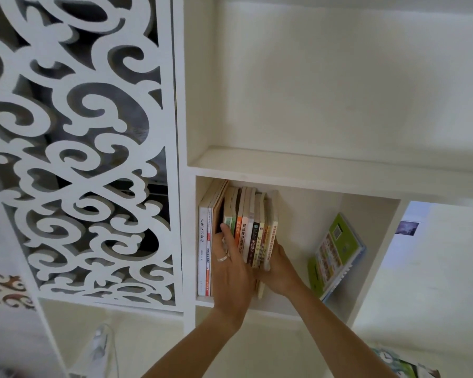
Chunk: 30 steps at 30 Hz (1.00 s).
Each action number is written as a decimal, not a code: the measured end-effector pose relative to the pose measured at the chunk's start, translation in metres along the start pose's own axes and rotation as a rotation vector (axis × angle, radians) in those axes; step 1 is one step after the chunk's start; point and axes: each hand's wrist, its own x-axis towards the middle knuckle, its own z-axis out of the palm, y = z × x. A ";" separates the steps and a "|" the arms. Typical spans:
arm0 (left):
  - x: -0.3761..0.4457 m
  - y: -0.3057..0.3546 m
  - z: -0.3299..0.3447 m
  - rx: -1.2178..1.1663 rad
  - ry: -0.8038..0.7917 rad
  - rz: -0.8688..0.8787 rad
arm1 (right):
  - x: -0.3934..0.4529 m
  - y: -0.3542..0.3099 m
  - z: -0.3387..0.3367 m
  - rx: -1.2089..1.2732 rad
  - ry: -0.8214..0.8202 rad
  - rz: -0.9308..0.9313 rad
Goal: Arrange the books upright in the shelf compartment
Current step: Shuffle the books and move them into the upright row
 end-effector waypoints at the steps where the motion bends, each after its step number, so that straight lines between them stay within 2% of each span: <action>1: 0.000 0.000 0.001 -0.008 -0.003 -0.012 | 0.001 0.000 0.000 -0.002 0.009 0.001; 11: 0.003 0.012 -0.014 -0.035 -0.059 -0.057 | -0.005 -0.008 0.000 0.013 0.022 0.021; 16: 0.010 0.023 -0.033 0.198 -0.044 -0.058 | -0.005 -0.010 0.003 -0.016 0.029 0.040; 18: 0.014 0.026 -0.037 0.284 0.024 -0.019 | -0.005 -0.012 0.003 -0.037 0.034 0.058; 21: 0.026 0.030 -0.041 0.227 0.104 0.145 | -0.004 -0.013 0.006 -0.079 0.046 0.093; 25: 0.049 0.023 -0.036 0.316 -0.085 0.461 | -0.002 -0.009 0.009 -0.124 0.047 0.094; 27: 0.055 0.020 -0.033 0.420 -0.146 0.463 | -0.003 -0.007 0.007 -0.104 0.035 0.098; 30: 0.053 0.026 -0.031 0.466 -0.122 0.433 | -0.009 -0.009 -0.004 -0.039 -0.014 0.093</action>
